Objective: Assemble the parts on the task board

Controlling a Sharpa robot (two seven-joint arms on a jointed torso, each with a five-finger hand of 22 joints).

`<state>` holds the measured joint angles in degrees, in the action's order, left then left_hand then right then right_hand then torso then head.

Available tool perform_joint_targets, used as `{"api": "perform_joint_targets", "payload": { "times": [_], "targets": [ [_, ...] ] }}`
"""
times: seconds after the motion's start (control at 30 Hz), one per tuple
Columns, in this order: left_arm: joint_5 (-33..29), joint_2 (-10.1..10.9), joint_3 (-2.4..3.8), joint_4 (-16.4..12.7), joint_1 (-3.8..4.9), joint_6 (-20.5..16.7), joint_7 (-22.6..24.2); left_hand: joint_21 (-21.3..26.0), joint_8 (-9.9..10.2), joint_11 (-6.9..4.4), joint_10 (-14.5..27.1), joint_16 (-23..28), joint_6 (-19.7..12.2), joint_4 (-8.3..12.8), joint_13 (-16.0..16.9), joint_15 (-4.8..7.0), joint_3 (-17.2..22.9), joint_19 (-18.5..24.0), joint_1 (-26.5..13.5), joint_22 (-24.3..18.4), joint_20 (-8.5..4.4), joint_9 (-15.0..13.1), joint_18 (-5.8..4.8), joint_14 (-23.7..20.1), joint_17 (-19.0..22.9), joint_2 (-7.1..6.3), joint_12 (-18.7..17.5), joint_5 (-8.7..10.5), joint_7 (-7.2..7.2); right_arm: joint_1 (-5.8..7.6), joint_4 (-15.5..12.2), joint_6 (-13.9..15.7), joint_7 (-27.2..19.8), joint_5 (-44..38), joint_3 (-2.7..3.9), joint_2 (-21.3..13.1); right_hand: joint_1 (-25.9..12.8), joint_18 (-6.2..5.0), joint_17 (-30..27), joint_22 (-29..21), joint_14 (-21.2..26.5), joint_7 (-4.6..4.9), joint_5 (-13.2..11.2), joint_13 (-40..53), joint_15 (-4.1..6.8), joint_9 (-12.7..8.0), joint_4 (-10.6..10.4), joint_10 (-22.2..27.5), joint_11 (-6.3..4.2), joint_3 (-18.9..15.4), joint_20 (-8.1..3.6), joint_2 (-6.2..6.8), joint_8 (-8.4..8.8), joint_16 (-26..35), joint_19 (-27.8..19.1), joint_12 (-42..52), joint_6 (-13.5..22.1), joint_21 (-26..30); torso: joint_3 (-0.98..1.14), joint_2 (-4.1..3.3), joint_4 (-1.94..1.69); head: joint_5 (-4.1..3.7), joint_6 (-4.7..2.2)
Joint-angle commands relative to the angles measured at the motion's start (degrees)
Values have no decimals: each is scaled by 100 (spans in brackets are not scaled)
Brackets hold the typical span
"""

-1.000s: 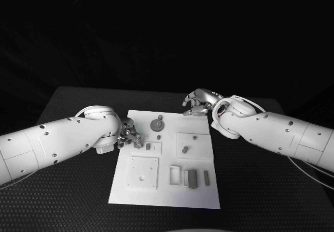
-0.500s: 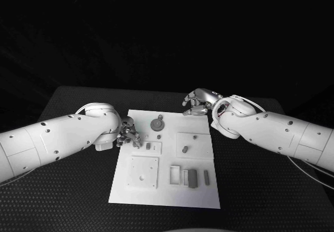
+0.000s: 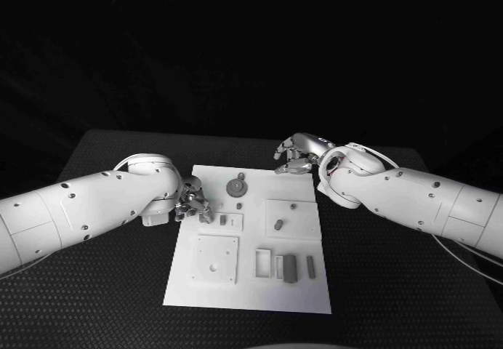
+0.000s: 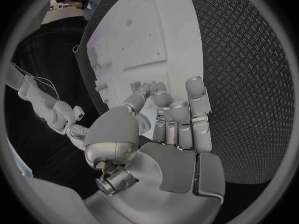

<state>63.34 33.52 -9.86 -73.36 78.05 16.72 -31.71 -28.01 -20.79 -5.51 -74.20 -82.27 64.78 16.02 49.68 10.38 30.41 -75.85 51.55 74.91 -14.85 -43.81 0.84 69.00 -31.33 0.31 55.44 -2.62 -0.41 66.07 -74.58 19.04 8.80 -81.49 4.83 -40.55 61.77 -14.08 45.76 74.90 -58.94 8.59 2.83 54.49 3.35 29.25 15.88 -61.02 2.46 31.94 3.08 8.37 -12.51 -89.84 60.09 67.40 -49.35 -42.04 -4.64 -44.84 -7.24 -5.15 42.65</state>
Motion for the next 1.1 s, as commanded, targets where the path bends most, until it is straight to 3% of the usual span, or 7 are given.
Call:
{"api": "perform_joint_targets", "payload": {
  "times": [0.03,0.77,0.83,0.9,1.1],
  "targets": [
    [79,4,-35,29,-38,317,-88,-28,-34,5,-33,-25,133,46,7,5,59,30,182,126,14,-5,-28,-30,-2,128,33,-15,125,-3,-1,-66,-34,-18,3,4,-50,-92,-5,101,-9,45,-1,-6,15,-10,-16,16,9,24,6,14,21,24,-19,7,3,28,2,0,4,1,5],
    [156,-38,-35,51,-30,217,-110,-31,-31,15,-16,-22,113,20,12,-3,13,45,151,122,23,8,-39,-45,0,109,31,-15,136,-3,-2,-66,-35,-18,3,0,-54,-92,-6,101,-9,45,-1,-8,15,-11,-16,17,9,26,6,15,21,24,-19,9,5,29,3,-1,3,-3,8],
    [146,-43,-35,60,-29,201,-102,-29,-31,23,-4,-13,100,12,16,-4,-68,55,77,117,24,17,-41,-53,7,-52,28,-14,144,-3,-1,-67,-34,-17,3,-2,-55,-92,-6,101,-8,46,-1,-8,15,-11,-16,17,10,26,6,15,22,24,-20,9,5,29,3,-2,5,-4,9],
    [146,-44,-36,60,-29,163,-65,-26,-32,27,5,-8,90,3,21,-2,-171,59,-23,114,22,23,-41,-55,13,-124,27,-14,148,-3,-2,-67,-35,-17,3,-2,-55,-92,-6,101,-8,46,-1,-8,15,-12,-16,18,10,26,6,16,22,24,-20,9,6,29,3,-1,3,-4,9],
    [147,-41,-36,59,-29,175,-43,-20,-42,21,15,-3,84,2,29,12,-318,58,-145,106,12,31,-33,-52,20,-250,27,-15,142,-3,-1,-70,-34,-16,3,-2,-56,-92,-6,101,-8,46,-1,-8,14,-12,-15,18,10,26,6,16,22,24,-20,9,7,29,2,-2,2,-4,12]
  ]
}}
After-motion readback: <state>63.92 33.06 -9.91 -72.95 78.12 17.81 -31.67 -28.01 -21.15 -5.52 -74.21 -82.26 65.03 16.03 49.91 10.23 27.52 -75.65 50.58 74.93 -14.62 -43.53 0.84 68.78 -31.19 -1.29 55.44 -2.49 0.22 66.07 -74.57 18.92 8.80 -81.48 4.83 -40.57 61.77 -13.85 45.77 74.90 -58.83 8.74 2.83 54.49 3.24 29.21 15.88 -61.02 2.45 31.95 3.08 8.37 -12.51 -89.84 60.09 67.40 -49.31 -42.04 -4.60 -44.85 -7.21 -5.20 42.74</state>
